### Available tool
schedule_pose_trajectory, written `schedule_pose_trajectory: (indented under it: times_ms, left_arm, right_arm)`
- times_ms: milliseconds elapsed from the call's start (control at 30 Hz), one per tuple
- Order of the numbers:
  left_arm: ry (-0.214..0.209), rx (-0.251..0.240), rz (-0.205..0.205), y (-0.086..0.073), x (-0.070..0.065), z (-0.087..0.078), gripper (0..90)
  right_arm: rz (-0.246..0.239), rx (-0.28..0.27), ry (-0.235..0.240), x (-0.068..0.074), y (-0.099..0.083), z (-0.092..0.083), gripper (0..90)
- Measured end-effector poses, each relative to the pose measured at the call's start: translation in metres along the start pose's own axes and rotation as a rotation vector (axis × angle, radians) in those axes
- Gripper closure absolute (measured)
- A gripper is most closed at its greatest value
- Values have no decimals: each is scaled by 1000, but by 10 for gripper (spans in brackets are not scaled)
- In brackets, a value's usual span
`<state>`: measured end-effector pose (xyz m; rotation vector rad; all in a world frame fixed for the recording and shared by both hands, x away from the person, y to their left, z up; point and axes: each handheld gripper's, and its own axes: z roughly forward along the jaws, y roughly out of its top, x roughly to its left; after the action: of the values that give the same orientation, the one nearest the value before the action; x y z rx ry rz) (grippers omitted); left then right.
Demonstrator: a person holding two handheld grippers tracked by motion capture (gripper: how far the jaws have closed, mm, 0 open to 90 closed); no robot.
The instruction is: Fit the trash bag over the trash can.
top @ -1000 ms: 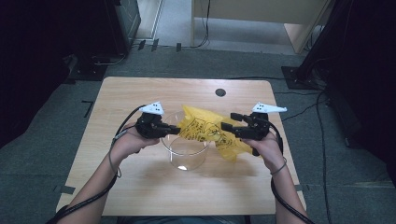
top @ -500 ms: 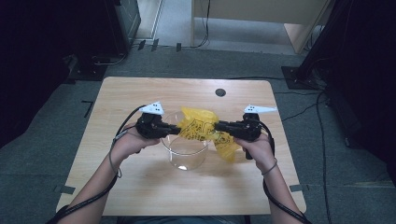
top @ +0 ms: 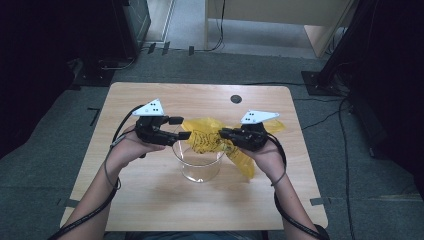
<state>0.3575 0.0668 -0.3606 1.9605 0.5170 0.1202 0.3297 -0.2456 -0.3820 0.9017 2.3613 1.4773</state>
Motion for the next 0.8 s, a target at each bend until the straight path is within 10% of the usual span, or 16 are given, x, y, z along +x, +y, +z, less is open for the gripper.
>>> schedule_pose_trajectory:
  times_ms: [400, 667, 800]
  left_arm:
    - [37, 45, 70, -6, -14, 30, 197]
    - [54, 18, 43, -11, -6, 31, 251]
    - [31, 9, 17, -15, -3, 34, 438]
  right_arm:
    - [14, -47, 138, 12, 7, 5, 844]
    - [55, -59, 177, 11, 6, 8, 836]
    - [52, -53, 187, 13, 6, 11, 831]
